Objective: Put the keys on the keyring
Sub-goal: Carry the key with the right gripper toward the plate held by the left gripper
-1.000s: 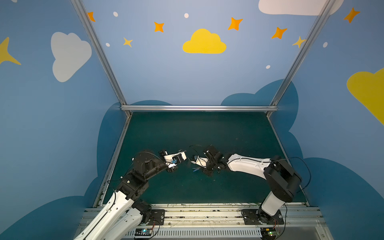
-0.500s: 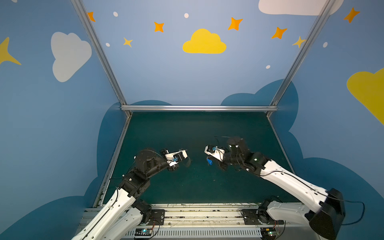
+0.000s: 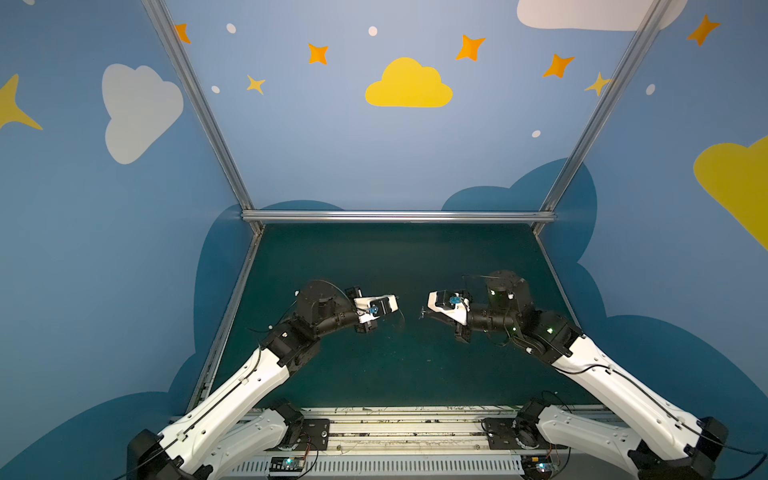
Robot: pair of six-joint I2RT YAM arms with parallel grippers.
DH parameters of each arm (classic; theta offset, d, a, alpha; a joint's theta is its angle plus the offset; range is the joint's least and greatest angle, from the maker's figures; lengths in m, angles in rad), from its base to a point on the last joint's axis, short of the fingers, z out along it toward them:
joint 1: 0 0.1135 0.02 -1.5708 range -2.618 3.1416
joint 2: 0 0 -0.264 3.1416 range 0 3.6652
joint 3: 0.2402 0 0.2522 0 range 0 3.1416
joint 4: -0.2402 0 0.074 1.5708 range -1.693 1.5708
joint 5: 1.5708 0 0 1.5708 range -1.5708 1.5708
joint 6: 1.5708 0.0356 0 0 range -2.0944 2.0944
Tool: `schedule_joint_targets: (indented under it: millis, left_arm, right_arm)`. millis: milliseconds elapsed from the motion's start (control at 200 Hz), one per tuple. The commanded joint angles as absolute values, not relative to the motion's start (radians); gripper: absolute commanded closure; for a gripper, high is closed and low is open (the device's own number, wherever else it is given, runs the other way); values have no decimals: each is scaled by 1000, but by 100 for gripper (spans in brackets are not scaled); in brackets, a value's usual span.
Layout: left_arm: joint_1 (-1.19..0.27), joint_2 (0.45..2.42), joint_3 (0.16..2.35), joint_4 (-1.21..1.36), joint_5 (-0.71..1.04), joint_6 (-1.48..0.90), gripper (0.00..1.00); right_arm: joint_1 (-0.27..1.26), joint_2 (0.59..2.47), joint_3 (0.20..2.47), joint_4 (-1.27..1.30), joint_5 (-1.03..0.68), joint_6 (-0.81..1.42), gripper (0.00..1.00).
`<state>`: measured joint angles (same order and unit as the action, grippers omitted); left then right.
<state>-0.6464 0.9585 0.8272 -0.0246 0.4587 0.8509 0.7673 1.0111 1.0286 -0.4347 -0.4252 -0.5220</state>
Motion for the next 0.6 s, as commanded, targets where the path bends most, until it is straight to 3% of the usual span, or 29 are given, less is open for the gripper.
schedule_joint_targets:
  millis: [0, 596]
  left_arm:
    - [-692, 978, 877, 0, 424, 914, 97]
    - [-814, 1037, 939, -49, 307, 1039, 97]
  right_arm:
    - [767, 1028, 1078, -445, -476, -490, 100]
    - [757, 1034, 1075, -393, -488, -433, 100]
